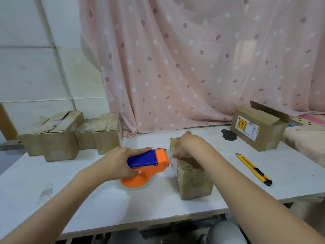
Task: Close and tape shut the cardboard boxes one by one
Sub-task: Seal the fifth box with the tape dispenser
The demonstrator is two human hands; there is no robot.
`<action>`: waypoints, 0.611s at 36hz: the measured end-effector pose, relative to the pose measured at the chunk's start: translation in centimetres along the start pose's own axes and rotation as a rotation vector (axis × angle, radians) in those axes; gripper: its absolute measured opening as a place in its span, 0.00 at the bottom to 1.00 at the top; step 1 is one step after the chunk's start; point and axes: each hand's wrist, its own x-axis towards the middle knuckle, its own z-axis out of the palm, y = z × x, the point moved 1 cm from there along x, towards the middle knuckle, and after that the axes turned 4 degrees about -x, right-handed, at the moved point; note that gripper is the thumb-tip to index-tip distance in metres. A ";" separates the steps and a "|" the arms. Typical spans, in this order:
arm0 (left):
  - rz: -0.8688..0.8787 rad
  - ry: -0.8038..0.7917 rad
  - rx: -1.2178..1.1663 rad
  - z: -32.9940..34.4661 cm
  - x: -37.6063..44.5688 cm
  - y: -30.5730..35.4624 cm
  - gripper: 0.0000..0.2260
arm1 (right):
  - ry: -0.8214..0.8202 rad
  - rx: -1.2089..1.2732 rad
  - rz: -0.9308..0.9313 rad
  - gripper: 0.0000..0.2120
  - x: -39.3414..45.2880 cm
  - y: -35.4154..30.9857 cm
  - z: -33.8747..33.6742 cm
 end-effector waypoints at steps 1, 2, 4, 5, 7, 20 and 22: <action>0.001 -0.004 0.001 0.0 0.0 0.0 0.36 | 0.012 -0.016 -0.011 0.55 -0.2 0.1 -0.4; 0.003 -0.007 0.001 0.0 0.0 -0.1 0.37 | 0.023 -0.038 -0.033 0.52 -0.5 0.2 -0.7; 0.008 -0.010 -0.001 0.0 0.0 -0.3 0.37 | 0.031 -0.067 -0.084 0.44 -1.4 0.4 -1.4; 0.013 -0.008 -0.002 0.1 0.0 -0.4 0.37 | 0.023 -0.082 -0.103 0.40 -1.6 0.6 -1.6; 0.027 0.012 -0.010 0.1 -0.2 -0.5 0.38 | 0.006 -0.092 -0.126 0.32 -1.8 1.1 -2.0; 0.039 0.080 -0.111 0.9 -0.7 -1.5 0.39 | -0.226 0.498 -0.124 0.44 -0.8 6.5 -3.4; 0.033 0.077 -0.090 0.9 -0.5 -1.2 0.39 | -0.280 0.612 -0.112 0.45 -0.4 7.4 -2.5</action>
